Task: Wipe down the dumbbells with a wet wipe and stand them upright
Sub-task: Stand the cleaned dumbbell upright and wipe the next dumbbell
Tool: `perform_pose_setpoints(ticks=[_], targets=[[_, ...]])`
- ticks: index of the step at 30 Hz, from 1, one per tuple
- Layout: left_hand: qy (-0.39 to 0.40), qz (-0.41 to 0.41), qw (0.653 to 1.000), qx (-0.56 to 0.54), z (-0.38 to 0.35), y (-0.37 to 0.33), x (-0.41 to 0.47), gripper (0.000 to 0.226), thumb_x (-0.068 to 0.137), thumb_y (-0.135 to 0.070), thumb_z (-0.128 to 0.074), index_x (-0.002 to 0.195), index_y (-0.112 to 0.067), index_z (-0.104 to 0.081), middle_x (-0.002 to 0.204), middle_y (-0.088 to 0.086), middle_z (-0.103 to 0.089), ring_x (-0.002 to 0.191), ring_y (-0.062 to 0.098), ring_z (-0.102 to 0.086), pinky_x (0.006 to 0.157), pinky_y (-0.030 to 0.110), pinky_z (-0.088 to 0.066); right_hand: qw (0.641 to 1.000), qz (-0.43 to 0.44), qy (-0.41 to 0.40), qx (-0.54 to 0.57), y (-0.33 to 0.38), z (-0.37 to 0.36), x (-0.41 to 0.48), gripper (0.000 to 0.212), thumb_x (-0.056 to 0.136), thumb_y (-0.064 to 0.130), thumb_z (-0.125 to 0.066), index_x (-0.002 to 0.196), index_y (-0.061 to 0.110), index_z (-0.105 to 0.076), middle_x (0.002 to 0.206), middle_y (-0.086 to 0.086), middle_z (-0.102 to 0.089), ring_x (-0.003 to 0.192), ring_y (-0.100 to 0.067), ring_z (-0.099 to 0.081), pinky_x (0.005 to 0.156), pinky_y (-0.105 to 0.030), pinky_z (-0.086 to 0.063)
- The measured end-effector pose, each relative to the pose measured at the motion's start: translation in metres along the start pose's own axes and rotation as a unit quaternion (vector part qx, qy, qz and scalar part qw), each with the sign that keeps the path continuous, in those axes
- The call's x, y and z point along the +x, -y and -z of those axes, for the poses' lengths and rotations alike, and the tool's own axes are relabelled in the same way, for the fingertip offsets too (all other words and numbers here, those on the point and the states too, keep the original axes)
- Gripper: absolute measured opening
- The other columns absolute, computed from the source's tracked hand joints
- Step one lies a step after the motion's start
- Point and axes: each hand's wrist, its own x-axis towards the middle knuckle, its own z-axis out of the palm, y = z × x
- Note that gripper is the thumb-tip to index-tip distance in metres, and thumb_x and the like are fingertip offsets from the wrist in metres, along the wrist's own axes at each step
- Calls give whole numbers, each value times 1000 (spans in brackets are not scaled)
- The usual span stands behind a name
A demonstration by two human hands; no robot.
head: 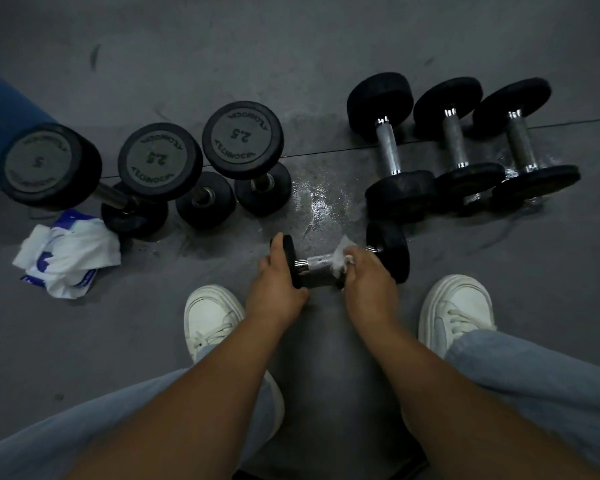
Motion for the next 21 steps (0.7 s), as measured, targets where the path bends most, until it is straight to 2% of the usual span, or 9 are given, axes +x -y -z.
perform_pose_setpoints(ticks=[4,7,8,12,14,15,17,19,21], targets=[[4,-3,1000,1,0,1,2,111,73,-16,-75,153,-36,-1,145,13,-34,119,36,-55,100,46,-46,1000,-27,-9,-2,-4,-7,-3,40,96,17,-42,132,31,-54,137,3,-55,115,-24,-57,88,-28,-42],[2,-2,1000,-5,1,0,5,107,75,-20,-75,154,-34,-4,145,16,-36,120,37,-54,100,44,-46,988,77,124,-58,4,-18,-14,32,101,43,-35,127,51,-52,129,8,-60,115,-20,-58,84,-24,-40],[3,-2,1000,-7,2,0,6,106,76,-22,-76,154,-34,-5,144,16,-36,121,38,-54,100,45,-46,980,119,158,-38,9,-16,-14,33,100,40,-36,129,51,-49,130,9,-60,116,-20,-58,87,-24,-43],[18,3,1000,-5,6,-1,9,110,72,-18,-77,153,-35,-4,145,14,-36,124,36,-52,104,45,-44,993,53,90,-62,-3,-3,5,32,100,45,-33,127,43,-51,122,0,-64,112,-25,-60,78,-19,-42],[20,6,1000,-5,8,-3,11,110,71,-20,-77,153,-34,-5,144,15,-37,124,36,-51,104,45,-44,975,125,167,-80,2,-4,3,42,98,37,-33,139,45,-39,140,6,-54,120,-24,-55,87,-19,-46],[22,8,1000,0,10,-3,13,111,71,-21,-78,153,-35,-5,144,15,-38,124,36,-52,104,46,-45,967,152,188,-77,5,-4,3,50,93,31,-36,140,47,-35,142,11,-51,121,-23,-56,93,-26,-47],[28,12,999,9,11,-4,14,111,70,-23,-78,153,-35,-4,144,15,-39,124,37,-52,103,46,-45,981,128,144,-38,10,3,12,54,87,23,-40,135,46,-41,133,15,-57,111,-23,-62,90,-36,-51],[24,11,1000,10,11,-4,14,112,69,-22,-78,153,-35,-5,144,15,-39,124,36,-52,103,46,-45,994,80,63,-30,12,7,20,47,89,17,-43,130,38,-49,124,7,-63,103,-27,-64,83,-38,-51],[21,10,1000,8,11,-3,16,112,69,-21,-78,153,-35,-6,142,14,-40,122,36,-53,102,45,-46,994,96,43,-41,19,5,19,39,92,15,-44,125,33,-50,111,-2,-66,93,-31,-64,73,-36,-48]])
